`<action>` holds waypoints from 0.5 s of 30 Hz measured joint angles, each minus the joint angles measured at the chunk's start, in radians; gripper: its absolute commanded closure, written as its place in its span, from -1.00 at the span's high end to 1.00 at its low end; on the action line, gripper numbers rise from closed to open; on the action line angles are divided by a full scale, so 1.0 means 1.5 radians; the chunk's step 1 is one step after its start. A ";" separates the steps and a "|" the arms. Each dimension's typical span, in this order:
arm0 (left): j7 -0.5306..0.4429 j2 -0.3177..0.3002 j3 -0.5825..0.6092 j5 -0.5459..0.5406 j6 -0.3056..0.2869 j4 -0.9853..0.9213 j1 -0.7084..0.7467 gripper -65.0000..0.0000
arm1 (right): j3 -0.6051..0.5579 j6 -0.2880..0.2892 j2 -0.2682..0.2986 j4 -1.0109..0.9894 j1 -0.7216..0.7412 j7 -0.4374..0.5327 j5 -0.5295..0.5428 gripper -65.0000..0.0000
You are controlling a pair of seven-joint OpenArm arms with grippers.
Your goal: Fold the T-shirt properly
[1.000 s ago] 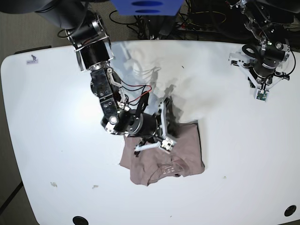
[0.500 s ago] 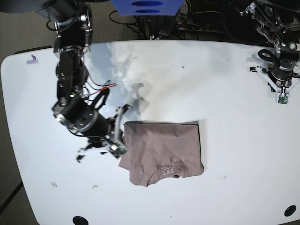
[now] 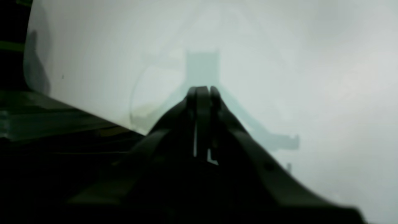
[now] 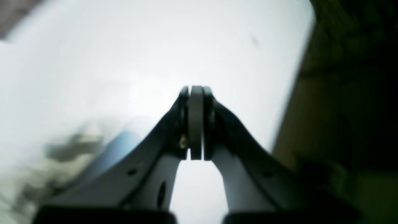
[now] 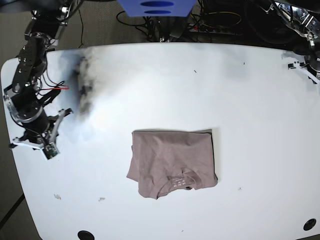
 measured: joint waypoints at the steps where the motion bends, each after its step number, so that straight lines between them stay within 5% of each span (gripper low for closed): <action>1: -0.002 0.001 -0.005 -0.003 0.000 0.000 0.000 -1.00 | 0.012 0.000 0.008 0.000 -0.003 0.000 -0.015 -1.00; 15: -0.002 0.034 -0.152 0.004 0.002 0.000 0.074 -1.00 | 0.215 -0.001 0.019 -0.046 -0.055 0.007 -0.236 -1.00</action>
